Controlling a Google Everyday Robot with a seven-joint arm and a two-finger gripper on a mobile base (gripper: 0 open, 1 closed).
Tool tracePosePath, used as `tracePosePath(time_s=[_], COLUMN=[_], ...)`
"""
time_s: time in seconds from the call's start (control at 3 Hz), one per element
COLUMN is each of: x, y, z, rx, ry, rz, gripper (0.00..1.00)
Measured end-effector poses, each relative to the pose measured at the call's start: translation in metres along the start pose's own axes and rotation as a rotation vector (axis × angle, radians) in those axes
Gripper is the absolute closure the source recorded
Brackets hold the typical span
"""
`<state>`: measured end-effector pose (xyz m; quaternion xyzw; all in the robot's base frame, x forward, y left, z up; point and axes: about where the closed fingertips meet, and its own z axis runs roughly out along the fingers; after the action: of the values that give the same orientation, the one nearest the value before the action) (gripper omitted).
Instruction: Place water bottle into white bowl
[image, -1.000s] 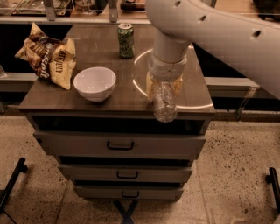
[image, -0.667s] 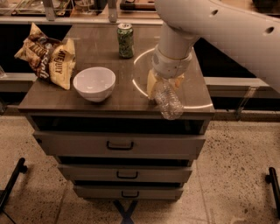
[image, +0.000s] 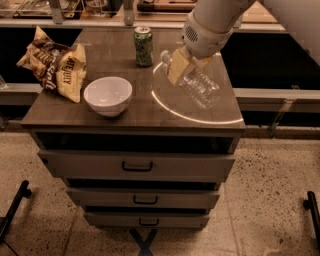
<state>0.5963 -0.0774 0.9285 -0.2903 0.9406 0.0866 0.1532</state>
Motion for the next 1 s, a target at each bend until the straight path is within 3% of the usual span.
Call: tracePosePath(time_s=[0.33,0.67,1.0], x=[-0.016,-0.016,-0.032], y=[0.015,0.014,0.035], z=[-0.031,-0.027,-0.030], rx=[-0.041,-0.035,-0.032], ry=[-0.069,-0.066,-0.087], rz=[-0.246,-0.276,-0.386], gripper=[1.00,1.00,1.00])
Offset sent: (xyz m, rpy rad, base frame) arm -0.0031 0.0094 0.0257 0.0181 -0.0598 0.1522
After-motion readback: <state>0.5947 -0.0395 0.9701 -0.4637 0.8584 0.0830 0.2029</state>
